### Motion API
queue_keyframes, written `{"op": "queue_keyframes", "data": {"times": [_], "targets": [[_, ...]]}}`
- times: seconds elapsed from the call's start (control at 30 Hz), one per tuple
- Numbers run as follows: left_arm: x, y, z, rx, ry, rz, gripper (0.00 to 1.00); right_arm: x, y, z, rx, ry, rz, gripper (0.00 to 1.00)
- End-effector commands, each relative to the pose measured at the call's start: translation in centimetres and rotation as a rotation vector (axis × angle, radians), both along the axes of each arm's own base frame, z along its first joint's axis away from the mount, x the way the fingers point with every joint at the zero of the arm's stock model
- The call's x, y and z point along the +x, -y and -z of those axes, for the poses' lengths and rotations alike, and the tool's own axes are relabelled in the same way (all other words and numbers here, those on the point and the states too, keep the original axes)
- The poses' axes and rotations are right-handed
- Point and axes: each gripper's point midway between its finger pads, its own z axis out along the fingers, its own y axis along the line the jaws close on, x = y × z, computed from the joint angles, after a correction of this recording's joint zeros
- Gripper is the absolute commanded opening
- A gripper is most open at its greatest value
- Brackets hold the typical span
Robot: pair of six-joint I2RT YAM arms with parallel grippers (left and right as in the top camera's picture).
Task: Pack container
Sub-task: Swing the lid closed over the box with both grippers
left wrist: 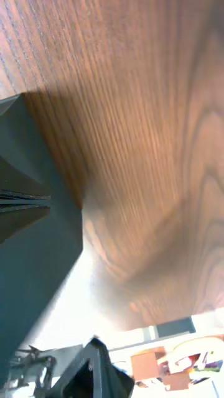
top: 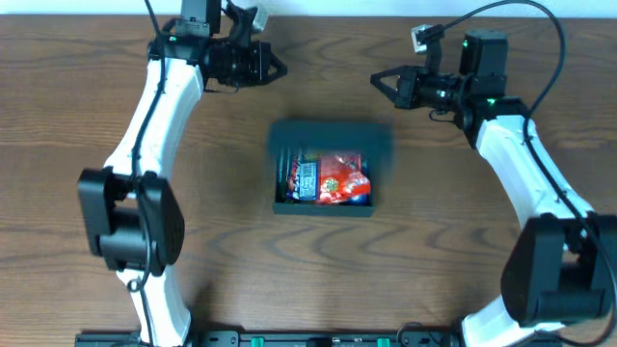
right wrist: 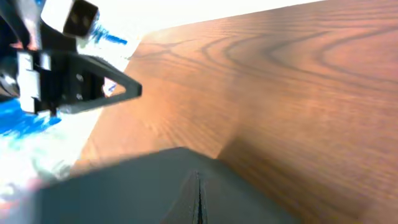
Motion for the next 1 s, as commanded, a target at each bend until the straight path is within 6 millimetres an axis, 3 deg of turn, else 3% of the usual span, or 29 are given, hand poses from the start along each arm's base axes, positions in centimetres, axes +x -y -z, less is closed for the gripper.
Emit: {"op": "queue_keyframes", "data": {"times": [0.0,0.3,0.47,0.63,0.67,0.77,0.87,0.97], "targets": [[-0.6,-0.1,-1.9,0.035,0.076,0.037,0.06,-1.1,-0.5,-1.6,-0.009,0.045,-0.048,0.01],[-3.9,-1.7,-4.7,0.133,0.094,0.036,0.06,-4.9,0.3,-4.3,-0.108,0.071,-0.044,0.02],[-6.7,-3.3,-8.7,0.213,0.181,0.018,0.06,-8.7,1.9,-6.7,-0.263,0.11,0.022,0.01],[-11.4,-4.9,-15.3,0.245,0.332,-0.026,0.06,-14.3,3.5,-10.2,-0.369,0.213,0.031,0.01],[-13.0,-4.8,-17.9,0.232,0.409,-0.029,0.06,-16.1,3.6,-12.2,-0.364,0.275,0.042,0.01],[-15.4,-5.0,-23.2,0.178,0.558,-0.099,0.06,-18.4,3.8,-16.5,-0.338,0.438,0.082,0.01],[-18.1,-5.5,-29.3,0.067,0.72,-0.185,0.06,-20.9,4.1,-22.2,-0.271,0.643,0.149,0.01],[-20.9,-6.0,-32.7,0.012,0.823,-0.216,0.06,-23.7,4.3,-25.5,-0.236,0.78,0.18,0.02]]}}
